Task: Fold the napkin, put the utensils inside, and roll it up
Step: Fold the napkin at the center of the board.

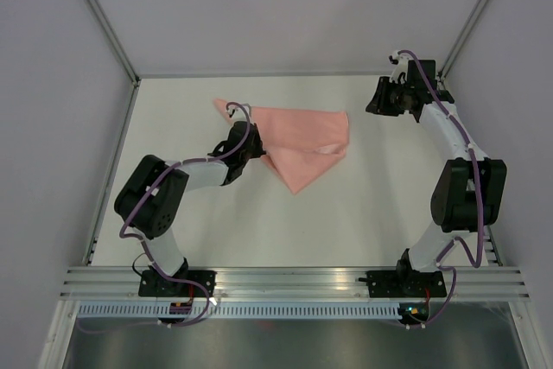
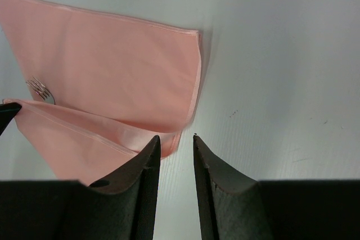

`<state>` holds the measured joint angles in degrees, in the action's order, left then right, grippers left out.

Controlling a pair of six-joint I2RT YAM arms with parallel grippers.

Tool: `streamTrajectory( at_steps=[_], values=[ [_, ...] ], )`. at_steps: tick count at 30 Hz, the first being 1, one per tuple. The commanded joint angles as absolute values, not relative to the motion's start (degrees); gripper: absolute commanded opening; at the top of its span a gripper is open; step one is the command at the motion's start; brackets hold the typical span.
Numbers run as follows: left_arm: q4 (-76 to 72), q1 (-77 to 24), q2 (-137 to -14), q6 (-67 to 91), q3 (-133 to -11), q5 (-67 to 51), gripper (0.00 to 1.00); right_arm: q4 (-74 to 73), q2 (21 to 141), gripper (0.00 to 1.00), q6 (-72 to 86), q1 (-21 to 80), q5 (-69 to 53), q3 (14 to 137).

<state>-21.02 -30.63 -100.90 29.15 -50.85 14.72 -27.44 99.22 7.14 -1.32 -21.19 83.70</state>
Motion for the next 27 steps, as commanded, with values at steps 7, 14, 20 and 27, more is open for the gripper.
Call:
streamTrajectory(
  at_steps=[7, 14, 20, 27],
  values=[
    [-19.8, -28.8, -102.5, 32.7, -52.7, 15.6, 0.02, -27.7, 99.4, 0.36, 6.9, -0.4, -21.9, 83.4],
    [-19.4, -28.0, -103.4, 33.1, -53.3, 15.4, 0.03, -30.4, 101.2, 0.37, 3.5, 2.5, -21.4, 84.9],
    [-19.4, -27.3, -103.7, 32.8, -53.7, 15.4, 0.13, -31.2, 102.3, 0.37, 2.7, 4.2, -20.6, 85.9],
    [-20.1, -27.0, -104.2, 30.7, -55.3, 14.2, 0.15, -31.1, 102.7, 0.38, 2.5, 4.8, -20.1, 85.9]
  ],
)
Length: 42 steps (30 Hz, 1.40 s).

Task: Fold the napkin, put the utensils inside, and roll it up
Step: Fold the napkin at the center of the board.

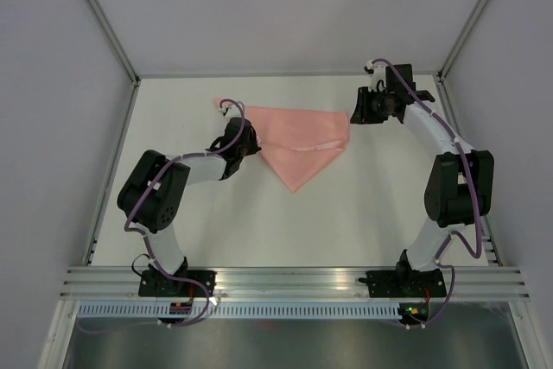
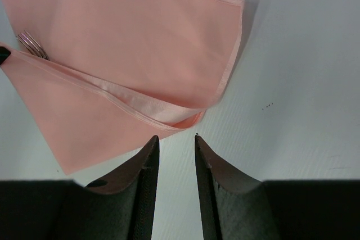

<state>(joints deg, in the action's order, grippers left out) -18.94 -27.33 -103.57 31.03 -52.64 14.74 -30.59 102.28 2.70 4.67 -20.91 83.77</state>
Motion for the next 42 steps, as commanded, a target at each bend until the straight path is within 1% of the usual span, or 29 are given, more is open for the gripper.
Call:
streamTrajectory(
  at_steps=[1, 5, 12, 15, 16, 17, 19, 20, 25, 30, 34, 42],
  values=[
    [-20.2, -26.9, -104.4, 30.4, -55.5, 14.0, 0.15, -31.0, 102.7, 0.38, 2.5, 4.8, -20.1, 85.9],
    [-19.6, -26.4, -105.4, 29.8, -57.0, 13.0, 0.13, -30.9, 103.0, 0.38, 2.5, 5.1, -20.0, 85.9],
    [-17.8, -25.4, -107.2, 29.8, -60.2, 12.5, 0.14, -30.9, 103.1, 0.38, 2.4, 5.4, -19.9, 85.8],
    [-17.7, -25.1, -107.8, 29.8, -60.6, 12.0, 0.19, -30.9, 103.2, 0.38, 2.3, 5.4, -19.9, 85.7],
    [-17.7, -25.0, -107.8, 29.8, -60.6, 11.7, 0.22, -30.8, 103.2, 0.38, 2.3, 5.4, -19.9, 85.7],
    [-17.7, -25.0, -108.0, 29.8, -60.6, 11.2, 0.3, -30.9, 103.3, 0.38, 2.3, 5.4, -19.9, 85.7],
    [-17.7, -24.9, -108.0, 30.1, -60.4, 11.2, 0.42, -30.8, 103.2, 0.38, 2.2, 5.5, -19.8, 85.6],
    [-17.8, -24.8, -108.0, 30.1, -60.0, 11.2, 0.53, -30.8, 103.2, 0.38, 2.1, 5.5, -19.7, 85.6],
    [-20.3, -23.7, -105.8, 31.5, -57.8, 11.4, 0.62, -30.8, 103.0, 0.38, 1.9, 5.5, -19.6, 85.5],
    [-23.0, -22.0, -101.8, 32.0, -55.3, 12.0, 0.66, -30.7, 102.9, 0.38, 1.8, 5.5, -19.5, 85.4],
    [-19.4, -20.0, -100.5, 32.3, -57.4, 14.6, 0.66, -30.7, 102.9, 0.38, 1.8, 5.7, -19.9, 85.4],
    [-12.8, -9.6, -105.8, 38.6, -65.6, 10.2, 0.66, -30.6, 102.7, 0.37, 2.0, 6.2, -20.6, 86.0]
  ],
)
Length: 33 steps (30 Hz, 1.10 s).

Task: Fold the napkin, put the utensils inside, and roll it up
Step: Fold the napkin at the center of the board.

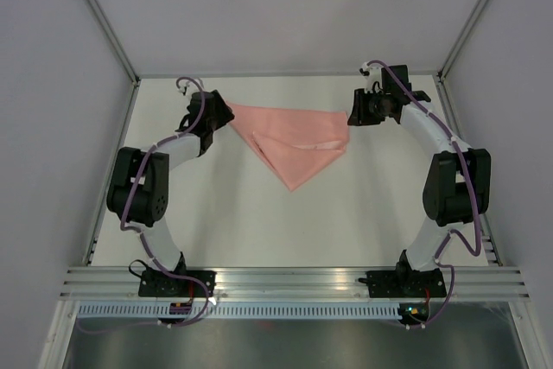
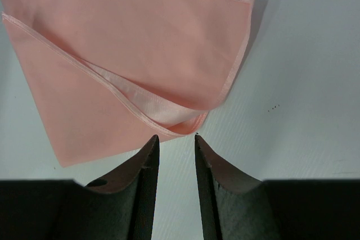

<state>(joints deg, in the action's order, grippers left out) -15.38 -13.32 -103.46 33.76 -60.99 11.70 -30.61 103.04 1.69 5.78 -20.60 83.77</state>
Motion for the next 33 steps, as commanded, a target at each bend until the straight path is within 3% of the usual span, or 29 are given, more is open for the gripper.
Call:
streamTrajectory(
  at_steps=[1, 8, 24, 33],
  values=[
    [-12.1, -8.7, -106.9, 39.2, -68.1, 8.1, 0.65, -30.7, 102.7, 0.37, 2.1, 6.4, -20.6, 86.1],
    [-3.8, -4.7, -118.0, 40.2, -80.9, 3.7, 0.6, -30.5, 103.1, 0.37, 2.1, 6.6, -21.0, 86.3],
    [-7.3, -2.4, -127.5, 48.9, -85.7, -1.6, 0.58, -30.4, 103.1, 0.37, 2.1, 6.7, -21.2, 85.4],
    [-5.6, -2.4, -131.5, 50.2, -90.5, -1.4, 0.49, -30.3, 103.3, 0.36, 2.3, 6.7, -21.1, 85.5]
  ],
)
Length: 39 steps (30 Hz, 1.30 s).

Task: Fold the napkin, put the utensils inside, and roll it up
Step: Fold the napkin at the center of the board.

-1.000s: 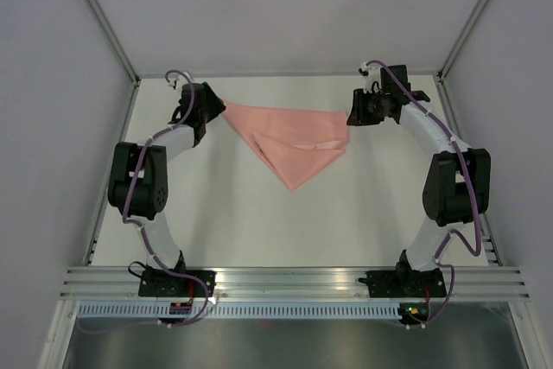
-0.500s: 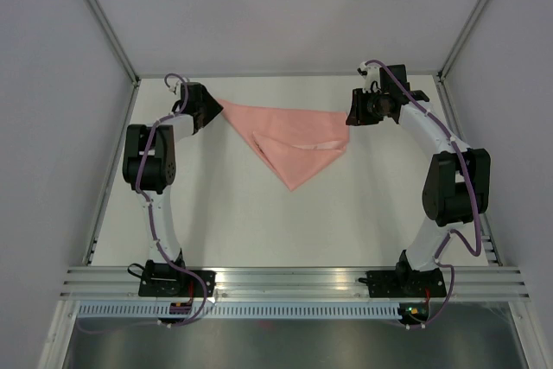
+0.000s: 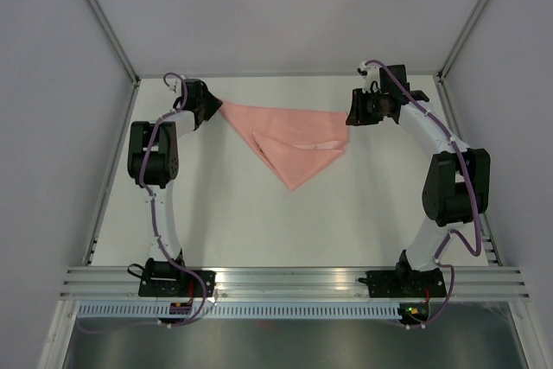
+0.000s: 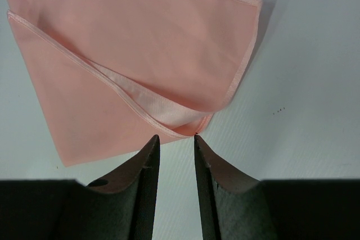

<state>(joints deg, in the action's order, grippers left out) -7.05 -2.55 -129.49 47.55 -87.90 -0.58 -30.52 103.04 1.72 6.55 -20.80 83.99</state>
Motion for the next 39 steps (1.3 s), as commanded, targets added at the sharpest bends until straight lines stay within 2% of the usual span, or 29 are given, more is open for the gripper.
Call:
streamTrajectory(
  at_steps=[1, 13, 23, 34, 39],
  values=[
    [-5.4, -2.4, -131.7, 50.1, -90.9, -1.3, 0.48, -30.2, 103.3, 0.36, 2.2, 6.7, -21.2, 85.5],
    [-7.5, -2.4, -133.7, 49.7, -92.4, -2.7, 0.26, -30.4, 103.7, 0.36, 1.8, 6.9, -21.5, 85.3],
    [-20.9, -2.4, -130.3, 49.5, -85.9, -7.6, 0.1, -30.8, 103.7, 0.36, 1.3, 8.1, -21.0, 85.6],
    [-42.3, -2.3, -125.2, 49.7, -75.6, -16.2, 0.03, -33.0, 104.7, 0.36, 0.5, 12.0, -19.9, 87.2],
    [-49.6, -2.4, -123.4, 50.9, -71.0, -17.8, 0.02, -34.2, 106.9, 0.36, 0.4, 17.9, -18.2, 88.1]
  ],
)
